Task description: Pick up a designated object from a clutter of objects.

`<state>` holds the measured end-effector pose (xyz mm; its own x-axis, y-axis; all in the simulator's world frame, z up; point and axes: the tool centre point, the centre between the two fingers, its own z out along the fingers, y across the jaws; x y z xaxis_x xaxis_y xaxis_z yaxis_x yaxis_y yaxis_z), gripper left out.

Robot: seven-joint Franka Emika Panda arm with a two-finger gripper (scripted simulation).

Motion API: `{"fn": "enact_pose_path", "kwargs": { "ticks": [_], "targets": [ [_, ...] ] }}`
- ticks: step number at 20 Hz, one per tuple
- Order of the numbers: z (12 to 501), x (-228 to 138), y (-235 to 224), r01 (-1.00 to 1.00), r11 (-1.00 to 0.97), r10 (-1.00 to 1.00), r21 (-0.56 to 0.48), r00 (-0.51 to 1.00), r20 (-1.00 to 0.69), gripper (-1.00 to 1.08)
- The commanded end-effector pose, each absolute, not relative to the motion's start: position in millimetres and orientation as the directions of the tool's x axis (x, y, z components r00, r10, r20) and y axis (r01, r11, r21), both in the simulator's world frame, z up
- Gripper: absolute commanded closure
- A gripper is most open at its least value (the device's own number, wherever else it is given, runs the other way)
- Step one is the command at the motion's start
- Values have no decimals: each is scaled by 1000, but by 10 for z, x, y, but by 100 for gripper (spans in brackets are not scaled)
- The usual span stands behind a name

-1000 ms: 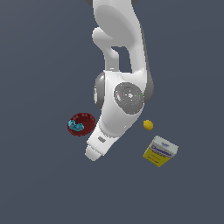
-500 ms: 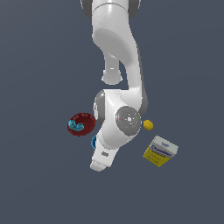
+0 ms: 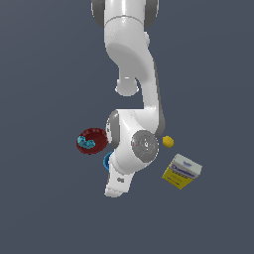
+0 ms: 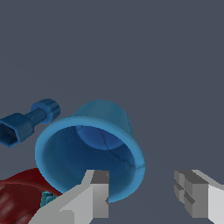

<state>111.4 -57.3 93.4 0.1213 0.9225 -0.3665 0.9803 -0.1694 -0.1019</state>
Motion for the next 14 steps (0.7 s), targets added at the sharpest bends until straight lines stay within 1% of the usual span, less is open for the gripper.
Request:
{"fn": "enact_pose_path", "kwargs": {
  "ticks": [1,5,14],
  "targets": [
    [923,1118,-578,981,-162,923,-105,113,-367,-20],
    [892,1109,-588,981,-166,923,-104,117,-367,-20],
    [646,1064,-679,981,-161,923,-105,112,-367,-20]
  ]
}}
